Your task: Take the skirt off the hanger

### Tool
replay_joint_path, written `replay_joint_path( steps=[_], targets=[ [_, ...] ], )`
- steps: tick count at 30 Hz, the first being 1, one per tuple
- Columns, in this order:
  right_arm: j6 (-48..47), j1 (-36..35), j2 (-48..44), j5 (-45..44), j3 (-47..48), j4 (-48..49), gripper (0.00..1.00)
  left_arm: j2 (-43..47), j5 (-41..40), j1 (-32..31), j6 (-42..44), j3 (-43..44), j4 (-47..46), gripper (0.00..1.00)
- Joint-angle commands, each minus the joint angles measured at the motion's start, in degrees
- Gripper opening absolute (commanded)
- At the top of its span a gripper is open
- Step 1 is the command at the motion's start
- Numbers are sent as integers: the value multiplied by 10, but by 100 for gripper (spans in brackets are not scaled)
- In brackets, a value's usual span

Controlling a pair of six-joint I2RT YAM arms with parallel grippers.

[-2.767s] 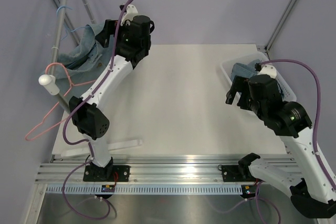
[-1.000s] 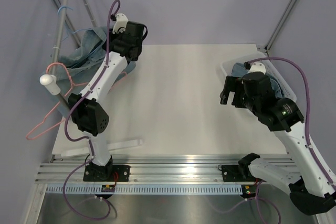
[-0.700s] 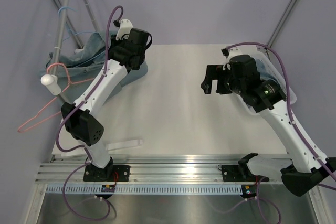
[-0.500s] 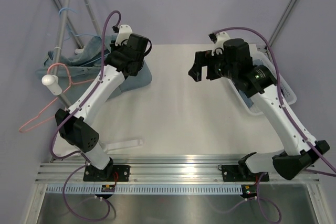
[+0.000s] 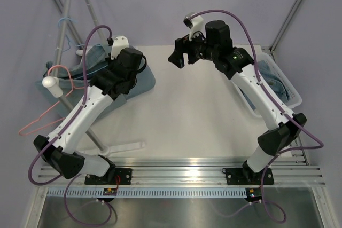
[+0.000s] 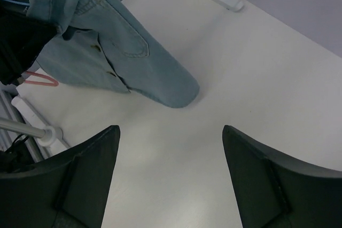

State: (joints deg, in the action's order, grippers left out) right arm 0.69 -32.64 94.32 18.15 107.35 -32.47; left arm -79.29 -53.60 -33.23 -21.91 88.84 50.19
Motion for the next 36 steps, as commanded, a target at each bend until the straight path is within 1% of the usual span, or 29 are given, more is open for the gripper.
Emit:
replay_joint_path(
  steps=[1,3,4,5,7,10,13,21,24,26,29,33,36],
  targets=[
    [7,-2,45,52,86,29,84,40,43,-5,-15,-15,-10,0],
    [30,-3,97,71,134,0,82,46,42,-5,-13,-16,-2,0],
    [33,-3,116,75,186,-39,81,51,45,-5,-14,-15,1,0],
    [33,-9,132,77,212,-57,81,55,47,-5,-16,-15,3,0],
    [26,-22,161,53,249,-80,82,69,57,-5,-17,-21,2,0],
    [12,-43,176,19,270,-88,88,78,66,-5,-16,-26,-1,0],
    [35,-44,193,4,297,-88,91,83,66,-5,-11,-23,5,0],
    [-2,-44,197,67,326,-70,91,106,76,-5,-9,-24,15,0],
    [-28,-44,211,98,348,-73,88,113,82,-5,-6,-24,14,0],
    [-45,-43,217,134,366,-73,85,120,85,-5,-4,-24,14,0],
    [-52,-44,216,183,355,-44,84,128,90,-5,-2,-23,20,0],
    [-63,-46,226,211,357,-37,83,139,94,-5,0,-25,24,0],
    [-65,-48,234,249,354,-31,83,149,102,-5,-3,-23,28,0]
  ],
)
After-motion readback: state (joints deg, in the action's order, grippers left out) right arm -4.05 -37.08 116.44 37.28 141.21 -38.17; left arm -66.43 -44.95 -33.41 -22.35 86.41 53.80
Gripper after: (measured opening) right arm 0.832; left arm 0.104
